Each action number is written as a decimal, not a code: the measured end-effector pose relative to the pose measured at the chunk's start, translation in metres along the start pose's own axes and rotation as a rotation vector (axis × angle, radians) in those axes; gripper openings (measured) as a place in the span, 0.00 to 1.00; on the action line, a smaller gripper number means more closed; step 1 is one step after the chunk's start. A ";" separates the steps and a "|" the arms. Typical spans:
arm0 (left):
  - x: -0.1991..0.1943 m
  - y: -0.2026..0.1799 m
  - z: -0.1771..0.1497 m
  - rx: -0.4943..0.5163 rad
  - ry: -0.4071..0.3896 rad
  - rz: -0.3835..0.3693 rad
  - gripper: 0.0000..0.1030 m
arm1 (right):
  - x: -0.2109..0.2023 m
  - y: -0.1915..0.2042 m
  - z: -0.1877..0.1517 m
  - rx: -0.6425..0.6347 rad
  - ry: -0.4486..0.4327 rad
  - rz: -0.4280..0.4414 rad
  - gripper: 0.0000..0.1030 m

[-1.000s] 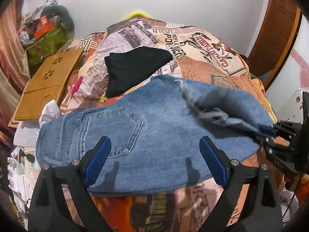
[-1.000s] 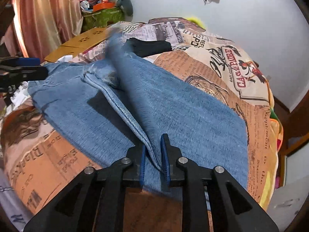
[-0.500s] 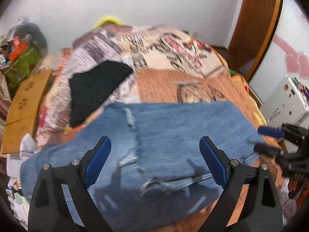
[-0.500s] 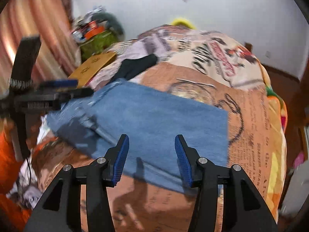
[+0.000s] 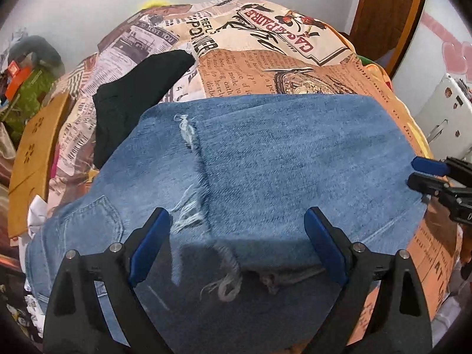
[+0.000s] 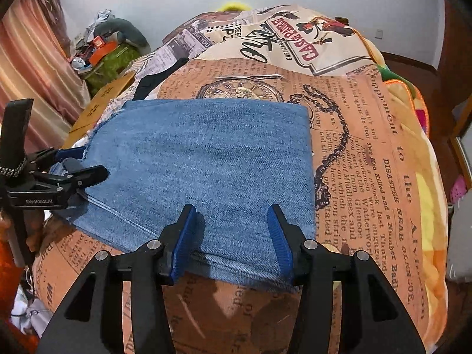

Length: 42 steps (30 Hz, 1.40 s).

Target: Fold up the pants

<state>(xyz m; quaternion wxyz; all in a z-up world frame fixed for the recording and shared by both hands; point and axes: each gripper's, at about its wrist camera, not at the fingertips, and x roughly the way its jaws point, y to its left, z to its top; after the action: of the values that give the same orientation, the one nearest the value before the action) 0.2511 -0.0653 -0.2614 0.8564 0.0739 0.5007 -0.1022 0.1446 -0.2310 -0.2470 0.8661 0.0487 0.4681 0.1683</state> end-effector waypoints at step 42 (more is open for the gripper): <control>-0.045 0.206 -0.195 -0.983 0.065 -0.448 0.91 | 0.051 0.148 0.024 -0.279 0.085 0.088 0.62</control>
<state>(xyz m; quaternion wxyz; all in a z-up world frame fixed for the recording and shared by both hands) 0.1167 0.1833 -0.3118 0.7315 -0.4408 0.5191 -0.0336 0.1539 -0.0735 -0.2383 0.8356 -0.0589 0.4740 0.2712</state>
